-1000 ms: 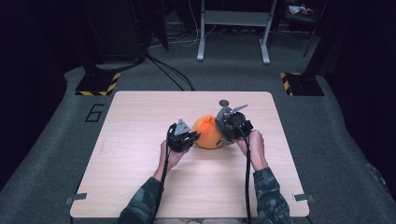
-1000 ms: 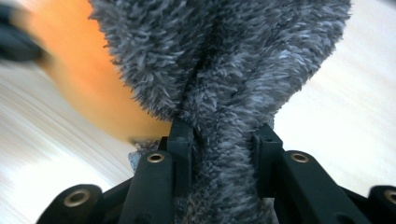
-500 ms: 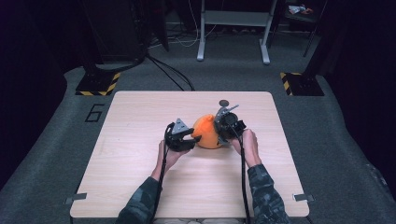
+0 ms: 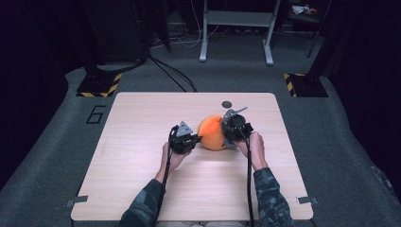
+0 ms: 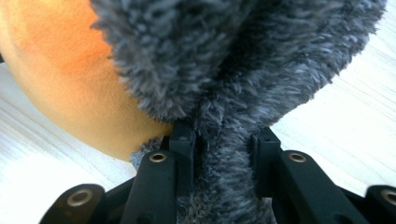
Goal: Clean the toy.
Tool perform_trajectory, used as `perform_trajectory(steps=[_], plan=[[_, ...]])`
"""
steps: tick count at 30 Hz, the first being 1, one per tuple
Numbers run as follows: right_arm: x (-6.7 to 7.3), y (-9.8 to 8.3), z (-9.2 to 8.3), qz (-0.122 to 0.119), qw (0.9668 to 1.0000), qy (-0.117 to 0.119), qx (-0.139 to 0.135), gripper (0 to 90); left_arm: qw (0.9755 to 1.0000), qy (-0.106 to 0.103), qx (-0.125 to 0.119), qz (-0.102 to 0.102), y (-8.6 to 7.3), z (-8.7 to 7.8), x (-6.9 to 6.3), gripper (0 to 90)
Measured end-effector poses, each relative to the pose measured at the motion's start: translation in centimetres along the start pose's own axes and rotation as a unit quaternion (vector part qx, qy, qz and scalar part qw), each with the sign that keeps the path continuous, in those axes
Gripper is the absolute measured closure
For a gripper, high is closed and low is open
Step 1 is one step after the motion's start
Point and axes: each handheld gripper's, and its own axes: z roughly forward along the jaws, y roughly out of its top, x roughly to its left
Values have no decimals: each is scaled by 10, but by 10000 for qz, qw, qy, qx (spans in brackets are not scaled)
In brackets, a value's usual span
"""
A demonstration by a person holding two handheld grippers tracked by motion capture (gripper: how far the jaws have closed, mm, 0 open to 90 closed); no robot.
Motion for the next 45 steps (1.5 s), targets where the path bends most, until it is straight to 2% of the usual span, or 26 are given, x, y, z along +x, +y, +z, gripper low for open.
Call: perform_trajectory(steps=[1,3,8,10,14,17,19,21,24,27,29,31,32,33,36,38,40,41,45], plan=[[-3,-1,-1,-30,10000,43,-65,687,10000,-2,-10,-8,0,0,-1,837],[-5,-2,-5,74,9999,44,-124,689,10000,28,-34,53,3,-1,-1,842],[-8,-3,-16,97,9995,-37,-282,691,9998,78,-68,159,8,-3,-5,848],[-6,-2,-26,61,9992,-45,-381,691,9994,111,-53,322,14,-7,-8,848],[4,5,-39,-63,9987,-88,-489,690,9988,169,-86,454,21,-10,-11,850],[17,14,-52,-311,9975,-28,-634,690,9983,150,-45,565,25,-11,-13,850],[25,18,-56,-421,9970,37,-643,688,9983,142,-81,554,26,-9,-16,849],[33,23,-58,-536,9967,86,-604,687,9979,161,-90,619,27,-8,-19,849],[37,27,-53,-545,9967,150,-575,686,9980,145,-96,609,26,-6,-20,849],[36,27,-44,-507,9977,83,-439,688,9977,115,-42,668,26,-4,-21,849],[34,25,-39,-476,9985,53,-248,689,9977,107,-37,669,26,-1,-23,849],[30,22,-36,-316,9995,70,-46,691,9977,75,-40,668,26,0,-24,849],[30,22,-36,-316,9995,70,-46,691,9977,75,-40,668,26,0,-24,849],[21,17,-32,-312,9994,63,138,691,9978,79,-56,657,26,1,-25,849],[10,9,-25,-185,9991,34,390,691,9979,92,-96,641,26,2,-25,849],[0,2,-20,-67,9980,-106,613,689,9979,76,-123,624,26,2,-25,849],[-6,-2,-21,13,9985,-83,543,689,9980,67,-141,615,26,2,-25,849],[-8,-2,-25,41,9989,-159,428,689,9980,66,-143,620,26,2,-25,849],[-1,5,-46,19,9999,-138,-55,687,9980,36,-149,614,26,2,-26,848]])
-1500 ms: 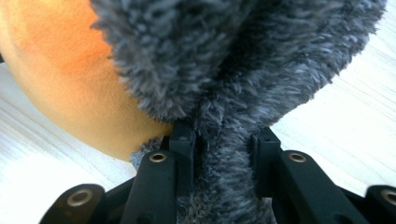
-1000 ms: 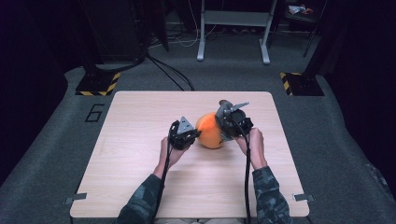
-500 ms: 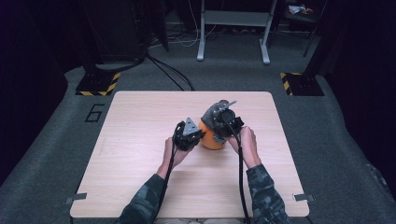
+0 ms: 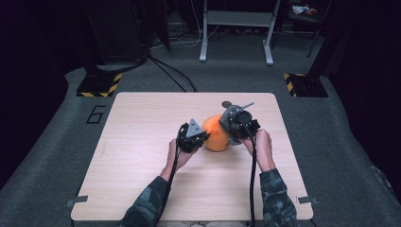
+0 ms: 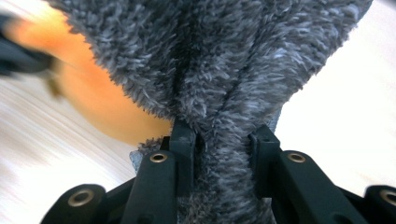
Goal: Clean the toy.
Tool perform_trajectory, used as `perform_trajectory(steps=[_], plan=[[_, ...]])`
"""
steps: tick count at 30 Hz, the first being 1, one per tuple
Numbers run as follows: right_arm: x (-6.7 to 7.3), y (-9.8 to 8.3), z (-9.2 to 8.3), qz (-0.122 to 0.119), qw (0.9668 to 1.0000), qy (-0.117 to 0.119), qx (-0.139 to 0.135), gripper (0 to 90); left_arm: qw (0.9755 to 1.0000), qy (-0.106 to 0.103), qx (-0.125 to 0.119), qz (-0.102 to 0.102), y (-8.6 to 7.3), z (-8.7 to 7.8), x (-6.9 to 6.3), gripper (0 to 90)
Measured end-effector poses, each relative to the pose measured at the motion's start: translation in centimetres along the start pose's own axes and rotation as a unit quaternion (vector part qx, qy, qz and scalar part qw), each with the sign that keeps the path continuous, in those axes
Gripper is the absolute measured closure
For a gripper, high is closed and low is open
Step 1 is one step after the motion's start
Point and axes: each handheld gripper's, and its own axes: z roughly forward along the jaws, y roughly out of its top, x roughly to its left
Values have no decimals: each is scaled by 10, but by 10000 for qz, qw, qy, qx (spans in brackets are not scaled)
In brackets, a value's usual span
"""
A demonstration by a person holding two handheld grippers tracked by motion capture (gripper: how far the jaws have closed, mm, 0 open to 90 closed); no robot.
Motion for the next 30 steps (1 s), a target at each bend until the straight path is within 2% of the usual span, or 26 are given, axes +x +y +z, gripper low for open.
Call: perform_trajectory(steps=[2,5,6,7,9,10,13,15,16,18,23,24,25,28,30], plan=[[7,7,-9,-220,9994,87,-257,687,10000,-19,21,54,1,0,0,849],[18,15,-11,-404,9983,142,-404,684,10000,-40,7,59,1,0,-1,849],[22,18,-10,-388,9984,182,-367,683,10000,-49,11,65,1,1,-1,849],[25,19,-6,-514,9979,161,-356,682,10000,-50,22,47,1,1,-2,848],[29,19,2,-534,9981,107,-274,683,9999,-33,81,76,0,1,0,849],[29,18,5,-579,9979,125,-274,684,9999,-88,67,11,-1,1,0,849],[24,13,9,-416,9988,229,-156,684,9999,-91,67,-1,-2,1,1,848],[21,11,10,-379,9990,203,-139,684,10000,-46,21,-27,-2,2,1,849],[19,8,11,-269,9995,166,-36,684,10000,-56,49,8,-2,1,2,849],[13,1,11,-141,9999,6,77,682,10000,-7,34,-59,-3,1,4,848],[1,-11,5,-7,10000,-38,-49,675,9997,51,15,-241,-7,-2,11,846],[-2,-13,3,-75,9998,-63,-158,675,9997,36,40,-238,-7,-3,12,844],[-3,-16,1,-38,9998,-40,-193,673,9996,31,53,-270,-8,-3,13,842],[-8,-27,-1,80,9995,-173,-267,663,9995,65,126,-284,-9,-5,16,826],[-13,-38,2,165,9993,-232,-244,658,9994,157,119,-298,-11,-7,18,798]])
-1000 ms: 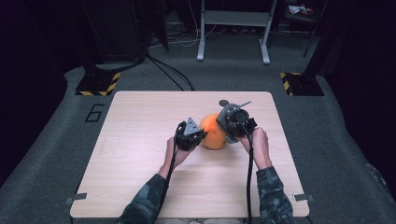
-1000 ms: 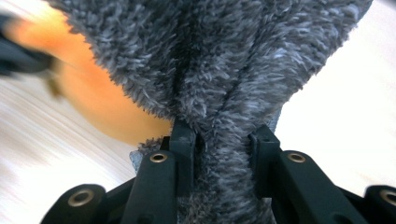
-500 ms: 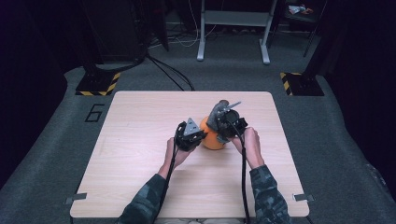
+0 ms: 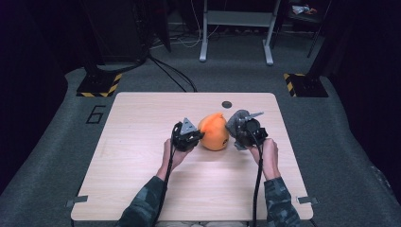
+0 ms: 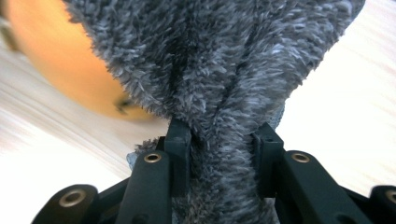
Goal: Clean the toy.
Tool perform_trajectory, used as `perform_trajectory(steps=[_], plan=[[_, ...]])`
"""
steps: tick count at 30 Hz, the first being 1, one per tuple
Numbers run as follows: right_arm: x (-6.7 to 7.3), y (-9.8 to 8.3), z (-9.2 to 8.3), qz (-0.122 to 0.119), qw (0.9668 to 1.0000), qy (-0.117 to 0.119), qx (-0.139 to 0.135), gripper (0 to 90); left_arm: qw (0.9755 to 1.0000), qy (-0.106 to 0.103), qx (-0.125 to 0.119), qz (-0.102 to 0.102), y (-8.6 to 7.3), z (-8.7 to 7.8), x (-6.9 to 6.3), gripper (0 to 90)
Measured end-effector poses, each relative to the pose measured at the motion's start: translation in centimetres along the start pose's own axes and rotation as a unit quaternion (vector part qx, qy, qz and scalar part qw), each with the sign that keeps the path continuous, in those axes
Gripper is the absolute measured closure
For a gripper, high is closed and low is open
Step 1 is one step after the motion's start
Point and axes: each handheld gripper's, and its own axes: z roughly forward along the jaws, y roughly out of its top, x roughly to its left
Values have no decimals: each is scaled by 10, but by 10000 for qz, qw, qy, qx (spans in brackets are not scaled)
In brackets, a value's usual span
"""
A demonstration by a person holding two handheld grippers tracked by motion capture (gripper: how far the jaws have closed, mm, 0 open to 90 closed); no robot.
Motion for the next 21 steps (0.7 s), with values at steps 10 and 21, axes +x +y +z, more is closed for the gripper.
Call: perform_trajectory(steps=[10,21], plan=[[-17,-46,25,480,9984,-75,291,587,9989,296,206,-298,-13,-3,17,575],[-20,-65,40,757,9966,75,324,278,9945,624,565,-629,-27,-8,37,365]])
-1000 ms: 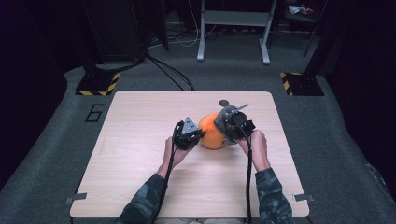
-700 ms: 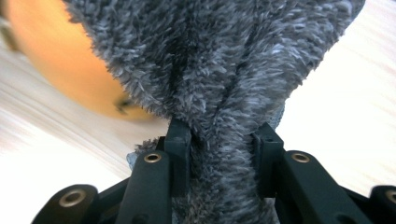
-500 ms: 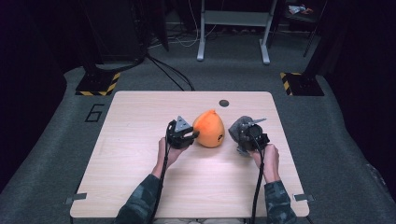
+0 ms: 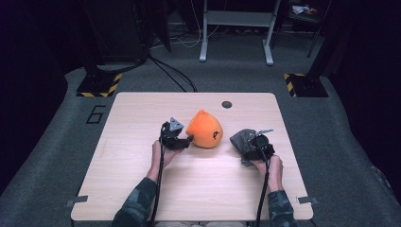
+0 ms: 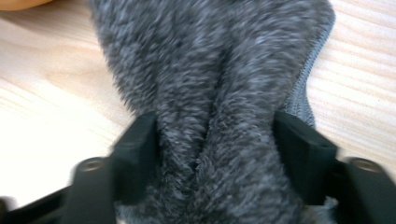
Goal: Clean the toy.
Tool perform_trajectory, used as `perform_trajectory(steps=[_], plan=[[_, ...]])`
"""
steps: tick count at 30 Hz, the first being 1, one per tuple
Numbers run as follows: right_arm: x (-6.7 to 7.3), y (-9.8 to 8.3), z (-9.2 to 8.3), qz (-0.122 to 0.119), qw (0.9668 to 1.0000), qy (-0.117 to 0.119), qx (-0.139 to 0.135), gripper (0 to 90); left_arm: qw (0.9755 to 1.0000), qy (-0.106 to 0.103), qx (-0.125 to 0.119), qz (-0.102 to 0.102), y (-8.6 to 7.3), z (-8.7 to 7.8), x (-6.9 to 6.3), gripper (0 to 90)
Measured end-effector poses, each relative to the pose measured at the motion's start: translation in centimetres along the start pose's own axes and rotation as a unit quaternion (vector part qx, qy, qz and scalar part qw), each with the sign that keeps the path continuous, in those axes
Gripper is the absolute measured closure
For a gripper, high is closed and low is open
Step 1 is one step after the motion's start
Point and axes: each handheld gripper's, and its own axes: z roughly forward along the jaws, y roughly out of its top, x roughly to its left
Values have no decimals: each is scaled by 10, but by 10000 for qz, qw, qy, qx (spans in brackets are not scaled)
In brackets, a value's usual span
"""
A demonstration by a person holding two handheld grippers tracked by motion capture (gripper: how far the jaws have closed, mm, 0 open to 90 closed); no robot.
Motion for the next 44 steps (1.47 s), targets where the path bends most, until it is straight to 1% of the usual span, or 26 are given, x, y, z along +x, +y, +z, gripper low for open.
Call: perform_trajectory(steps=[1,2,4,5,7,9,11,13,15,18,19,21,22,23,25,26,27,30,31,32,33,35,38,40,43,44], plan=[[0,-1,-1,25,10000,-1,-30,228,10000,-15,76,-42,-2,-1,3,337],[1,-3,-5,104,9999,17,-72,210,9999,2,77,-99,-3,-3,5,302],[-1,-6,-10,71,9996,110,-269,149,9999,28,90,-139,-7,-8,8,257],[-2,-8,-14,38,9992,118,-386,151,9998,32,101,-158,-9,-11,9,233],[-2,-13,-22,71,9984,139,-536,137,9997,60,135,-204,-13,-18,11,190],[-4,-19,-29,75,9971,196,-733,117,9996,83,75,-270,-18,-26,13,173],[-6,-27,-36,95,9961,190,-854,97,9995,98,123,-291,-25,-34,15,168],[-8,-34,-40,108,9958,142,-898,84,9994,145,116,-280,-32,-41,15,163],[-11,-42,-42,83,9951,72,-987,78,9992,147,204,-314,-42,-49,17,142],[-16,-54,-42,117,9946,-10,-1027,72,9986,245,246,-393,-59,-59,20,125],[-19,-59,-41,135,9947,-23,-1023,69,9984,234,339,-379,-65,-63,22,125],[-22,-68,-40,175,9943,-47,-1053,68,9978,291,391,-440,-76,-69,25,123],[-22,-68,-40,175,9943,-47,-1053,68,9978,291,391,-440,-76,-69,25,122],[-25,-77,-38,195,9942,-98,-1049,67,9970,379,447,-496,-86,-74,29,121],[-27,-83,-36,214,9937,-122,-1093,67,9963,434,515,-526,-94,-77,31,121],[-27,-86,-34,228,9940,-123,-1061,64,9959,467,520,-583,-98,-78,32,121],[-28,-90,-32,189,9940,-167,-1060,64,9955,516,543,-579,-102,-79,32,121],[-29,-100,-27,212,9944,-206,-1010,64,9939,585,666,-652,-115,-82,35,120],[-30,-103,-26,191,9948,-253,-972,52,9935,641,647,-688,-118,-82,35,120],[-31,-105,-26,187,9944,-225,-1012,54,9930,657,679,-708,-122,-83,36,120],[-33,-107,-25,260,9937,-161,-1079,53,9931,723,580,-720,-124,-84,36,120],[-33,-108,-26,223,9936,-190,-1094,51,9927,748,619,-709,-126,-87,37,120],[-32,-108,-26,177,9934,-199,-1114,50,9917,830,561,-804,-127,-87,38,120],[-34,-108,-25,220,9938,-160,-1078,38,9914,866,644,-741,-127,-88,37,120],[-33,-108,-25,250,9938,-176,-1067,28,9913,878,644,-741,-127,-88,37,120],[-32,-107,-24,308,9936,-202,-1064,16,9913,874,642,-746,-127,-88,37,120]])
